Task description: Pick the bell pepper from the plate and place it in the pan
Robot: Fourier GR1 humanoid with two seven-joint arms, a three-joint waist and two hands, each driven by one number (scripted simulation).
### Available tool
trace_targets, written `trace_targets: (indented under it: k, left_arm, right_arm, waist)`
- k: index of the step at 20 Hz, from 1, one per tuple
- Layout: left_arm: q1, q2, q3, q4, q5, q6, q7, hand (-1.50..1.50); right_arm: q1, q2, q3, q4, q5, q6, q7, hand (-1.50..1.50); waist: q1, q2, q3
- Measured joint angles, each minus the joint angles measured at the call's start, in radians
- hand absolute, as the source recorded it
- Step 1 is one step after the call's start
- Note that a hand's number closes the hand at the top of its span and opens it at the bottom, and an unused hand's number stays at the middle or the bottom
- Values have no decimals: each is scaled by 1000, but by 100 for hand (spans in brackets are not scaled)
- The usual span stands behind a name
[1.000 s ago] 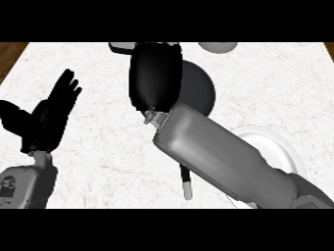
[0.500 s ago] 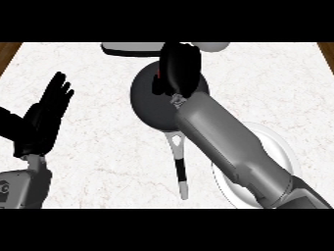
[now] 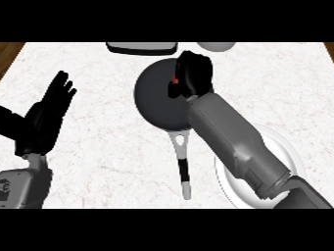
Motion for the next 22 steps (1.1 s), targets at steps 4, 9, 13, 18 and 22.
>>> trace_targets:
  k: [4,9,13,18,22]
  left_arm:
    - [-7,-14,-12,4,-9,6,-5,0]
    - [8,-2,3,-11,5,-7,-1,0]
    - [7,-1,1,-11,0,-8,2,0]
    - [18,0,12,-8,-1,-2,-1,0]
    - [40,-4,19,-21,-7,15,3,0]
  right_arm:
    - [12,0,-74,78,-93,-21,-21,-150]
    - [42,0,-142,151,-196,-22,-166,-150]
    - [53,-2,-195,150,-267,-88,-289,-150]
    - [123,0,-289,55,-396,-171,-459,-150]
    - [205,-10,-374,-73,-520,-139,-585,-150]
  waist:
    - [5,5,1]
    - [3,3,1]
    - [1,4,2]
    - [-19,-4,2]
    - [-46,-13,2]
